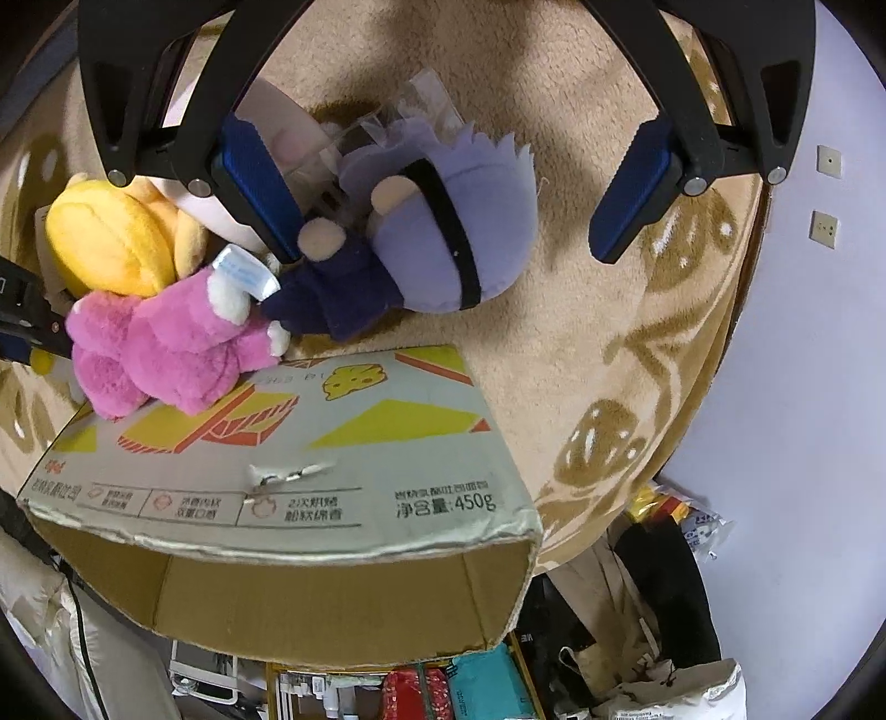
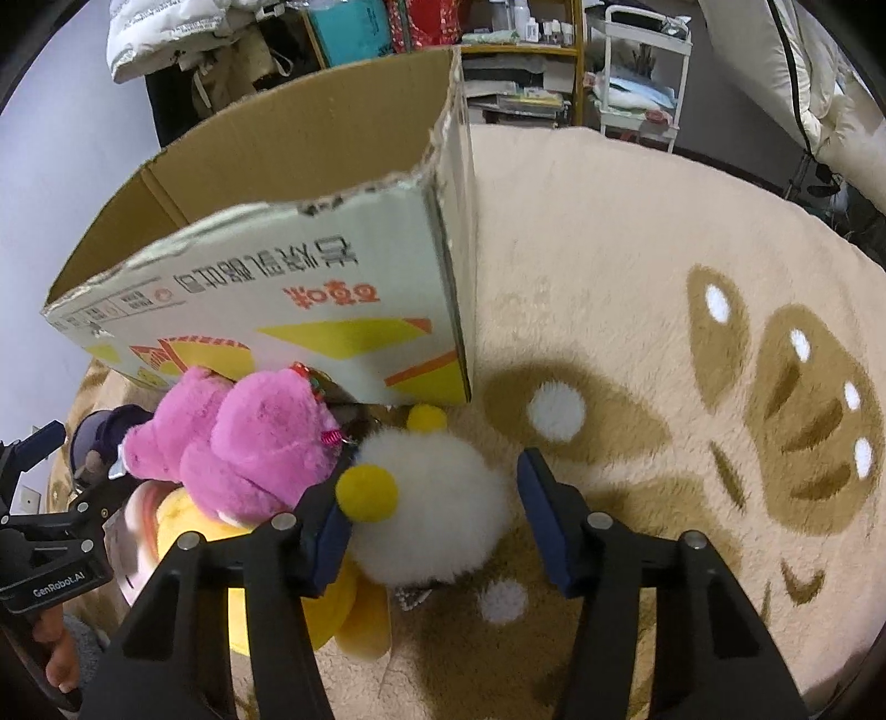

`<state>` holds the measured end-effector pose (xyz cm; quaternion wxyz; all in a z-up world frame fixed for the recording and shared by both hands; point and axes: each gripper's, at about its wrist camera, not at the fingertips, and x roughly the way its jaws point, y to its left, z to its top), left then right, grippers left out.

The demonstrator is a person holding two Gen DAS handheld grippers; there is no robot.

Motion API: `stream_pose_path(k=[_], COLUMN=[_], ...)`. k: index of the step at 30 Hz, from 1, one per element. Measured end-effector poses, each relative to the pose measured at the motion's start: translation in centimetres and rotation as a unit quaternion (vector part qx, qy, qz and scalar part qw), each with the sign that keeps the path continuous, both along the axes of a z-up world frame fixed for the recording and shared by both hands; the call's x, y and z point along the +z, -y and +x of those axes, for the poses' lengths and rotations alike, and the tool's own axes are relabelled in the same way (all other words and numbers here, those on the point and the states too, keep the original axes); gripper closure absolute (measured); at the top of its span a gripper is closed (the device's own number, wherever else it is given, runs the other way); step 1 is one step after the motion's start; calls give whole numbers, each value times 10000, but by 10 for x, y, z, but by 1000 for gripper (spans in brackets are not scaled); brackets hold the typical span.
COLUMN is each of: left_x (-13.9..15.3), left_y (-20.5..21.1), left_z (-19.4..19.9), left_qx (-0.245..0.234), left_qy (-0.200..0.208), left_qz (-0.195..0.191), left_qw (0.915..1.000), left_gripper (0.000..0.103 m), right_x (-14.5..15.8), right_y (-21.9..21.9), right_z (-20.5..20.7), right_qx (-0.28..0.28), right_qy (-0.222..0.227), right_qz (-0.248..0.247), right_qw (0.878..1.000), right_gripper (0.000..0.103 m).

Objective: Organize soft objects
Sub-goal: 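Close left tool on lavender plush while right tool grips white chick plush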

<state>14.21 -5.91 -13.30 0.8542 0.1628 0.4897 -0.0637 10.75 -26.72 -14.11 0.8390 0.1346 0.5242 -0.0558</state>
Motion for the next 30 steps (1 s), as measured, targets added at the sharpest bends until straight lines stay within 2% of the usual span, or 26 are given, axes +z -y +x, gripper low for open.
stream_pose_path(k=[5,8,16,18,19,24,27,30], left_x=[-5,-9,-12,-12,-12,-14,-15,-14], left_y=[-2,-3,0,0,0,-1,-5,-9], left_z=[7,11,15,13,14,15,17,18], left_qx=[55,74,37,-23,-43,-19,83,124], left_qy=[-56,-83,6,-76,-157,-244,-257,-289], left_qz=[-41,-61,19,-102,-178,-270,-186,-282], left_qw=[10000,9999,10000,9999,9997,9993,9995,9991], left_gripper=[2,2,3,13,20,31,42,44], right_x=[-4,-9,-13,-15,-16,-19,-20,-20], right_y=[-2,1,9,12,13,8,12,14], right_z=[1,8,18,21,24,27,28,22], right_qx=[48,72,20,31,71,145,60,30], right_qy=[-63,-100,-32,-8,-16,-60,-73,-96], right_qz=[-4,181,308,347,401,345,466,543], right_qw=[10000,9998,9995,9994,9992,9993,9989,9985], right_gripper=[44,55,57,70,71,71,70,69])
